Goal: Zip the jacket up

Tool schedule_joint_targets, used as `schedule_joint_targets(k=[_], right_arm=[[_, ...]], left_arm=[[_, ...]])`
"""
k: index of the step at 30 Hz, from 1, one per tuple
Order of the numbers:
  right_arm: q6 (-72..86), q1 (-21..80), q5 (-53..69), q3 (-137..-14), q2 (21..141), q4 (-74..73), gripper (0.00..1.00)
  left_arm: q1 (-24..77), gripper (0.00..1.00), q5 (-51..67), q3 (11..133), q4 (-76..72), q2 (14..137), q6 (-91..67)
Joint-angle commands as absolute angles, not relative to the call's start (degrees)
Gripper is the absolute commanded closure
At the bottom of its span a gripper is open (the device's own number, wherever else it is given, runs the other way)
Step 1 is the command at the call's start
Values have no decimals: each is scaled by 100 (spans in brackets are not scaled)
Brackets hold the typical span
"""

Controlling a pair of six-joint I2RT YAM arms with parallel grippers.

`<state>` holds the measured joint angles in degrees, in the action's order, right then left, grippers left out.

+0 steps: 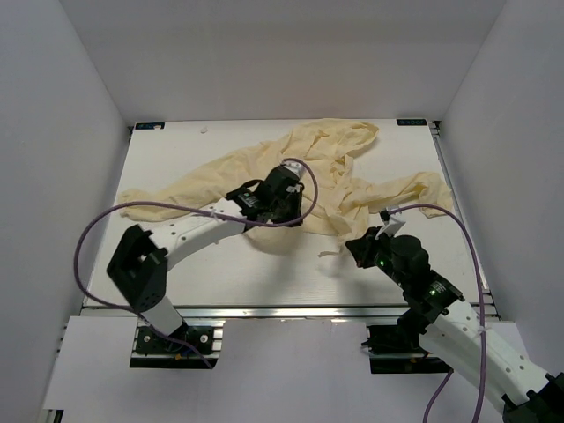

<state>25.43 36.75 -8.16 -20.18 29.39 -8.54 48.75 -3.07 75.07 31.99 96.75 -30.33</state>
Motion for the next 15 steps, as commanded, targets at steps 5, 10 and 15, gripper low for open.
schedule_joint_targets(k=[5,10,15], right_arm=[[2356,3665,263,-2083,2601,289,100],[2320,3656,1282,-1987,2786,1071,100],[2391,3656,1424,-2135,3181,1555,100]], left_arm=[[4737,100,1238,6523,406,7983,-3787],[4746,100,2170,5523,-860,7436,-3928],[4737,100,2311,4949,-1502,7155,-3911]])
